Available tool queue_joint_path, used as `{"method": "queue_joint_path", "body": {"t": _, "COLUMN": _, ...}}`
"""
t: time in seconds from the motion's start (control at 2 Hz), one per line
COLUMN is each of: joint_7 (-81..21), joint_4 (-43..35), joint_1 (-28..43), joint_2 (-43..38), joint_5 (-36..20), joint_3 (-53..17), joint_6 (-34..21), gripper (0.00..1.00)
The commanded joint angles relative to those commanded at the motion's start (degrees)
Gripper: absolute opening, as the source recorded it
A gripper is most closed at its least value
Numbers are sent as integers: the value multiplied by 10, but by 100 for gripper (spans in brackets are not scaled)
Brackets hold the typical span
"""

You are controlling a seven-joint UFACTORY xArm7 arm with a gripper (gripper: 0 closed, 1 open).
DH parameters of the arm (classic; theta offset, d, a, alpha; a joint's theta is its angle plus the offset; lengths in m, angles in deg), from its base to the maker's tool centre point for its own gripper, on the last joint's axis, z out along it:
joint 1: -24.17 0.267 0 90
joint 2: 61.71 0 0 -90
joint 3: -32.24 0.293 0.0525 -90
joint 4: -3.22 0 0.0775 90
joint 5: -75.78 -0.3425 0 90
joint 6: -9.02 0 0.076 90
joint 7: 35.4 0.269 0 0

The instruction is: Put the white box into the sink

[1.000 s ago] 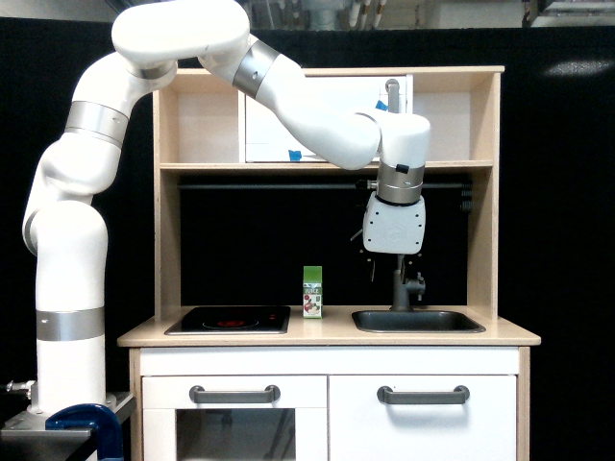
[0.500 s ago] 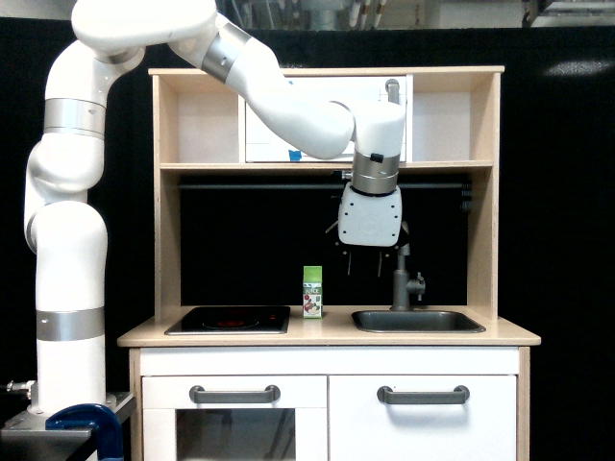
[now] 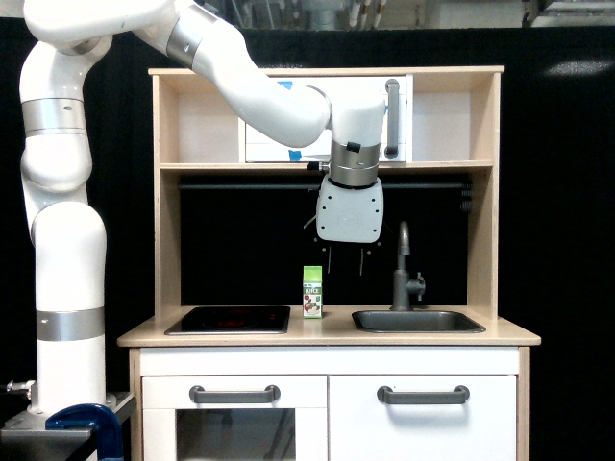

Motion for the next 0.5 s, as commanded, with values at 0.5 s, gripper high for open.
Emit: {"method": "queue_joint_path", "body": {"t": 0.5, "joint_7": -6, "joint_4": 9, "joint_1": -8, "joint_2": 3, "joint_5": 0, "joint_3": 4, "joint_6": 4, "gripper": 100}}
